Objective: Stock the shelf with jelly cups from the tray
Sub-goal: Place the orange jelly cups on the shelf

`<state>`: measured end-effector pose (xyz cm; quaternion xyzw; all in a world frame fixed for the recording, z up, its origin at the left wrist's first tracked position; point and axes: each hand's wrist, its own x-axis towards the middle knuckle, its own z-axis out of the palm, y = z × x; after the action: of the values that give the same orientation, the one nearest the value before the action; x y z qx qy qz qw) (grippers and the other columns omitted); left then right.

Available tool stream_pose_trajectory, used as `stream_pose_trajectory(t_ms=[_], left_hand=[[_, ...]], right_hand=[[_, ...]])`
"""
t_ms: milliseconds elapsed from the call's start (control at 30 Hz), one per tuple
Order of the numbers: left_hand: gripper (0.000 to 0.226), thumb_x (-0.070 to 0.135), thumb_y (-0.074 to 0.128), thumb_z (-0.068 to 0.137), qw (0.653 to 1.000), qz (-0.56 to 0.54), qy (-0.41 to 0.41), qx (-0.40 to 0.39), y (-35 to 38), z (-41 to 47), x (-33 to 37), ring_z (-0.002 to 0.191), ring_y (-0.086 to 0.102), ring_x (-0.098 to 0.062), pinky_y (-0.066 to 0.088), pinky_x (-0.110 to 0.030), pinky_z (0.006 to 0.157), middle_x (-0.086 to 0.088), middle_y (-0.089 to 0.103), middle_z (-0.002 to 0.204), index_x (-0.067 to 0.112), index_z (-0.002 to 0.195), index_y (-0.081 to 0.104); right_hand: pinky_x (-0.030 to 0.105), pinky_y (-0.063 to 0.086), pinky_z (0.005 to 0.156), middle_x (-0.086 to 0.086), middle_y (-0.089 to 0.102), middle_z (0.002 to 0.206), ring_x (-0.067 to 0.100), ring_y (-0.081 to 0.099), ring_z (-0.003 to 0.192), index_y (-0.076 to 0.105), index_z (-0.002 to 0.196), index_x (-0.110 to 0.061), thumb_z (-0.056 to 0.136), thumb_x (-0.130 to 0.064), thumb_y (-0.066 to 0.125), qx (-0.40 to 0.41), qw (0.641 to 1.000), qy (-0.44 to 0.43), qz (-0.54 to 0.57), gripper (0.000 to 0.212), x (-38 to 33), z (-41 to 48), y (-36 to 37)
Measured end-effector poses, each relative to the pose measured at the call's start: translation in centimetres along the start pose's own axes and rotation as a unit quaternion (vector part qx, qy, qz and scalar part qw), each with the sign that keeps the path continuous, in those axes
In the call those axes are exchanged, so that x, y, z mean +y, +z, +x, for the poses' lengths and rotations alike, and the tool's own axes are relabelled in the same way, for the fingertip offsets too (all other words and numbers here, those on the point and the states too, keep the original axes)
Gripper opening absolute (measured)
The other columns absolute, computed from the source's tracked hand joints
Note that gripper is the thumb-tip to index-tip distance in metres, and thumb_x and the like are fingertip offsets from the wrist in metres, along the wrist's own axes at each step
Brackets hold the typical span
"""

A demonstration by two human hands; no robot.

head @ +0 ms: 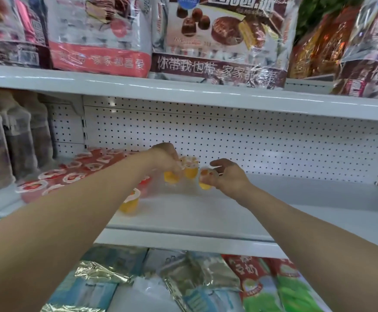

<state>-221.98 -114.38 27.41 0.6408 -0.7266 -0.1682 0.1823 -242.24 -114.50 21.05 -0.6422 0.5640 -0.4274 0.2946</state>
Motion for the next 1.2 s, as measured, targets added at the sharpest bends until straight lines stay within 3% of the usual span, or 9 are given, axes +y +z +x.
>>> stream_pose_trajectory(t_ms=[133,267,433,600,800,933,1200], left_hand=[[0.054,0.029,0.082,0.076,0.998,0.052,0.011,-0.024,0.4,2.1,-1.3,0.102,0.051,-0.018,0.04,-0.025,0.074,0.001,0.054,0.121,0.02,0.12,0.054],[0.051,0.03,0.08,0.08,0.996,0.082,0.025,-0.039,0.9,3.2,-1.8,0.096,0.049,-0.016,0.037,-0.023,0.06,0.006,0.05,0.114,0.019,0.122,0.053],[0.052,0.03,0.08,0.079,0.993,0.109,0.039,-0.025,1.8,4.5,-2.8,0.108,0.054,-0.022,0.042,-0.028,0.083,-0.003,0.057,0.122,0.013,0.121,0.055],[0.05,0.025,0.079,0.08,0.992,0.113,0.05,-0.028,2.0,5.1,-3.4,0.097,0.05,-0.019,0.04,-0.027,0.078,-0.004,0.057,0.118,0.012,0.121,0.054],[0.05,0.023,0.08,0.078,0.991,0.124,0.028,-0.034,2.3,5.1,-3.6,0.094,0.052,-0.02,0.04,-0.027,0.07,-0.004,0.058,0.116,0.013,0.12,0.056],[0.059,0.032,0.08,0.078,0.99,0.141,0.014,-0.002,2.4,4.5,-2.3,0.112,0.054,-0.026,0.049,-0.034,0.09,-0.007,0.058,0.124,0.012,0.126,0.053],[0.069,0.037,0.074,0.082,0.996,0.069,0.016,0.062,3.5,1.8,4.0,0.126,0.043,-0.027,0.043,-0.039,0.1,-0.007,0.044,0.134,0.018,0.138,0.039]], right_hand=[[0.029,0.053,0.081,0.001,0.063,0.111,0.017,0.064,0.096,0.055,0.121,-0.019,0.072,-0.028,0.086,-0.013,1.0,0.021,-0.016,0.058,-0.3,1.4,1.8],[0.032,0.053,0.092,-0.001,0.067,0.107,0.018,0.065,0.099,0.056,0.118,-0.017,0.071,-0.025,0.084,-0.005,0.998,0.05,-0.035,0.055,-0.4,3.0,3.5],[0.026,0.051,0.091,-0.005,0.064,0.103,0.017,0.064,0.104,0.056,0.12,-0.017,0.073,-0.023,0.083,-0.008,0.996,0.056,-0.065,0.055,-0.1,4.0,4.5],[0.022,0.047,0.09,-0.004,0.065,0.115,0.014,0.061,0.109,0.055,0.124,-0.018,0.076,-0.028,0.082,-0.015,0.992,0.05,-0.113,0.057,0.1,4.3,4.6],[0.029,0.046,0.1,-0.004,0.058,0.129,0.015,0.053,0.12,0.05,0.134,-0.019,0.077,-0.037,0.079,-0.027,0.984,0.038,-0.173,0.066,0.0,4.2,4.5],[0.033,0.049,0.098,-0.003,0.055,0.133,0.016,0.054,0.118,0.049,0.135,-0.022,0.076,-0.043,0.08,-0.01,0.986,0.029,-0.166,0.07,0.0,3.6,3.7],[0.03,0.045,0.092,0.006,0.05,0.137,0.023,0.051,0.12,0.04,0.143,-0.028,0.08,-0.048,0.073,0.029,0.952,-0.042,-0.301,0.074,-0.4,0.6,-4.0]])
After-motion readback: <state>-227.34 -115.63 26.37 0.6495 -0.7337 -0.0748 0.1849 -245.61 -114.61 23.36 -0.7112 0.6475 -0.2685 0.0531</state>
